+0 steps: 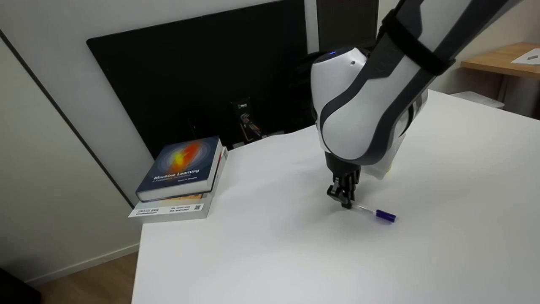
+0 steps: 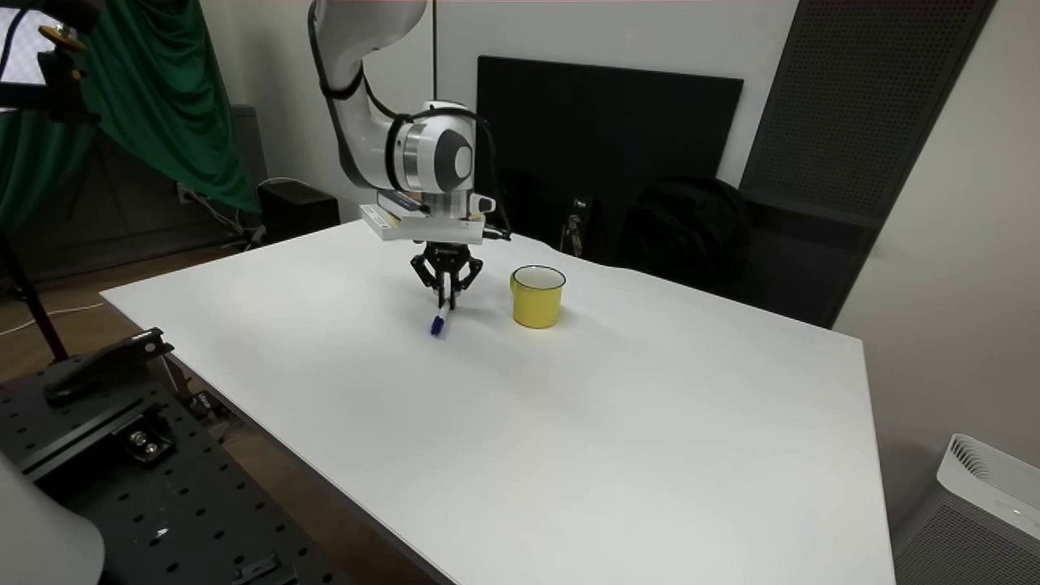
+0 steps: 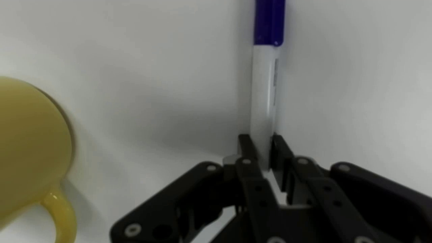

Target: Get the marker from the table and place it in the yellow cup

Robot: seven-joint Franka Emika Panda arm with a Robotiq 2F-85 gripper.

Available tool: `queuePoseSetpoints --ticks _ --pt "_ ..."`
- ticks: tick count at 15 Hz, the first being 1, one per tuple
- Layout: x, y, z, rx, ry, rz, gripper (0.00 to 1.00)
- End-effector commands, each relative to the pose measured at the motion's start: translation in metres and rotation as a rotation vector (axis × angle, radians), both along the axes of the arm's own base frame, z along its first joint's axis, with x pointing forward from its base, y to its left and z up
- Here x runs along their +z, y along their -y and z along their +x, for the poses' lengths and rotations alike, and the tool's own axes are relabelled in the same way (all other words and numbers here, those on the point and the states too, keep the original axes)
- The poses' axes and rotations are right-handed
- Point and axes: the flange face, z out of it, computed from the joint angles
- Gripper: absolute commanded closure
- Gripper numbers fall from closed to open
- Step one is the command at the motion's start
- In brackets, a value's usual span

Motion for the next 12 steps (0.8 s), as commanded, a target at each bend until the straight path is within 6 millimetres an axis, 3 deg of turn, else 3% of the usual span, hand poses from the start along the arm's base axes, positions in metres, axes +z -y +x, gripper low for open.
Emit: queuePoseSetpoints --ticks 1,12 --pt "0.014 0.017 0.004 -0.058 -0.037 -0.019 0.95" --pt "0.091 0.051 0.055 -0.117 0.017 -0.084 0.95"
